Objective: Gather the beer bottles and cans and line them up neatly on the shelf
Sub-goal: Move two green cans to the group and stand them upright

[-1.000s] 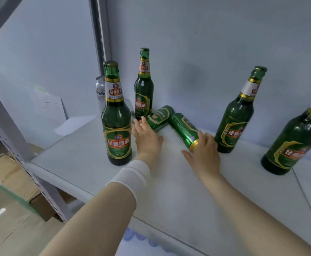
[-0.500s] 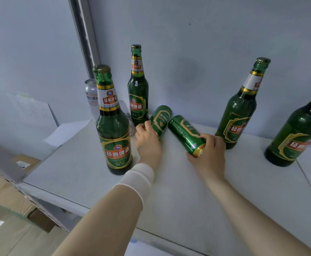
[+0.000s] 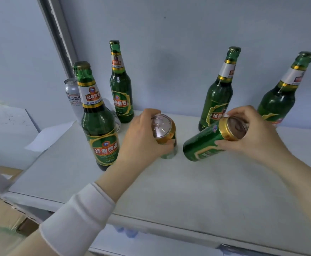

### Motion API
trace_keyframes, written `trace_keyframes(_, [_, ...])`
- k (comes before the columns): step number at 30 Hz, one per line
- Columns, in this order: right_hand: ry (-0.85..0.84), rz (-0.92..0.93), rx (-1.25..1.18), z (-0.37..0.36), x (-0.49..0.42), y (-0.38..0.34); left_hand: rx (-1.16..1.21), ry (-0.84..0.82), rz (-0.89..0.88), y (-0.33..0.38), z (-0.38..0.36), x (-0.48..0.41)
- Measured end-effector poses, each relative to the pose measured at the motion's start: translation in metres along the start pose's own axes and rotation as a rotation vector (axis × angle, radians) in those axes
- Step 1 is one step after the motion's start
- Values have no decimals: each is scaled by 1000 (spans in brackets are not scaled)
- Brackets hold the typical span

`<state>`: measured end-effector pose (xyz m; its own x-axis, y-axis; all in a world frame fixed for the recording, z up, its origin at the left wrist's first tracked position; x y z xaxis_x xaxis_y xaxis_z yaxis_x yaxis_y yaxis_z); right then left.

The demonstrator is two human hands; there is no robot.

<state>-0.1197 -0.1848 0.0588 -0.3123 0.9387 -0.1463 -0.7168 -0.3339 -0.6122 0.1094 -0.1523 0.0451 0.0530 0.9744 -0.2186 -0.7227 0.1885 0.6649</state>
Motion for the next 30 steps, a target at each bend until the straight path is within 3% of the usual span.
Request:
trace_keyframes(7, [-124,-3,13,2,-22,-2,10,-167,-79,9,-12,-20])
trace_keyframes(17, [-52,38,-198,-24,-27,4,215,-101,-49,-9,-28,-28])
trace_keyframes(24, [-36,-193,-407,-93,0,58,300,-112,87,-28,-47,-15])
trace_keyframes(30, [139,-289,-505,-85,18,73,316,-29,-20,2,-33,-11])
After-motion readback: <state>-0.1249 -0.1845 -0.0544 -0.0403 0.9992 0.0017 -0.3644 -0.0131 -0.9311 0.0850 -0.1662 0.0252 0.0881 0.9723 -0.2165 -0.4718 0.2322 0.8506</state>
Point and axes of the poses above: each hand's wrist, its own x-axis away from the middle knuckle, its own z-axis out of the back of the hand, y = z × x, the point moved 9 cm from there along -x, towards the middle knuckle, and after that the axes turned 13 degrees about -y, right-handed, at the moved point
